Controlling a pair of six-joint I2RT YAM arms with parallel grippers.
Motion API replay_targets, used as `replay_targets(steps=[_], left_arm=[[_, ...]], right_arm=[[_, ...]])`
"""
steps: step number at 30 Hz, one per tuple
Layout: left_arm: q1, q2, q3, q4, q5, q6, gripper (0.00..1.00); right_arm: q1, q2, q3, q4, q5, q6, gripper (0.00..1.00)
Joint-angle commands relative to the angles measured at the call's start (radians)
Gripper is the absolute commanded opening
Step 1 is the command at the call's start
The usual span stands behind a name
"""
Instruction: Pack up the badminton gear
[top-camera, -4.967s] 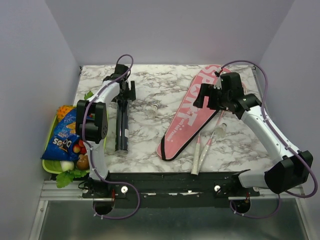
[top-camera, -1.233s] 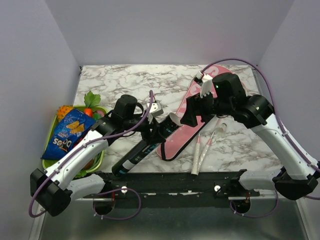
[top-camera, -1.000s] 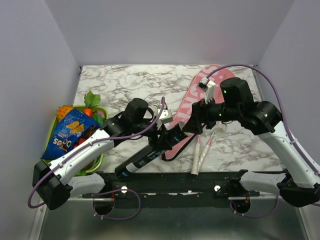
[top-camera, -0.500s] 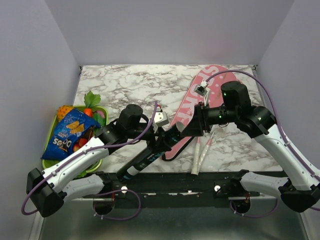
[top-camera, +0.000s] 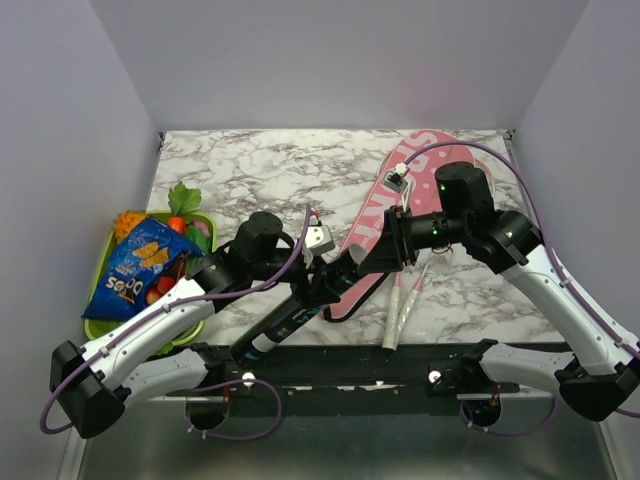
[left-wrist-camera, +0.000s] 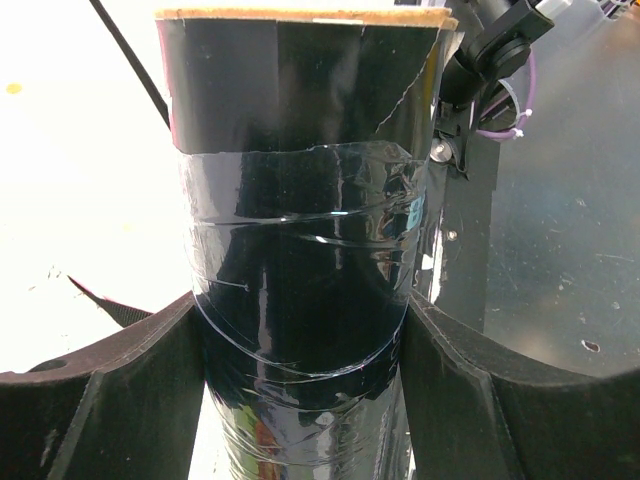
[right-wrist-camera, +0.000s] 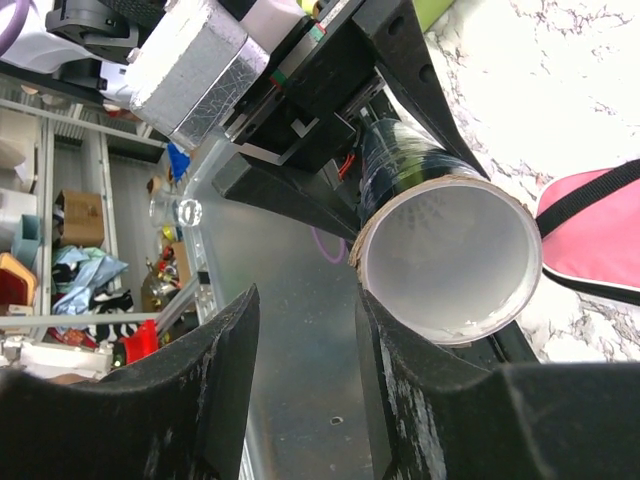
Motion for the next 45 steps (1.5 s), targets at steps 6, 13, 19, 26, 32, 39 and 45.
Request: replay_targets(steps=[6,13,19,26,32,39,45], left_arm=[[-0.005,-0.036,-0.011,0.007,0.023,0.016,0.0],[-0.005,-0.047,-0.023,0.02,0.037,0.005,0.0],[-0.004,-0.055,-0.031,0.026,0.031,0.008,0.0],[-0.004,-0.055,-0.042,0.036,0.022,0.004,0.0],[-0.004,-0.046,-0.036,0.046,0.02,0.002,0.0],[-0.005,-0.035,-0.031,0.061,0.014,-0.007,0.0],[-0.005,-0.027,-0.025,0.085,0.022,-0.027,0.0]], right_arm=[[-0.004,0.0,0.034,-0.011,0.109,-0.019,0.58],[-0.003,0.035,0.048,-0.017,0.108,-0.031,0.59],[-0.004,0.032,0.007,0.026,0.036,-0.01,0.57],[-0.004,0.026,-0.045,0.071,-0.042,0.01,0.52],[-0.003,0.011,-0.082,0.078,-0.064,0.01,0.45],[-0.003,-0.011,-0.12,0.075,-0.078,0.003,0.3],[-0.003,-0.023,-0.134,0.08,-0.081,-0.001,0.1]])
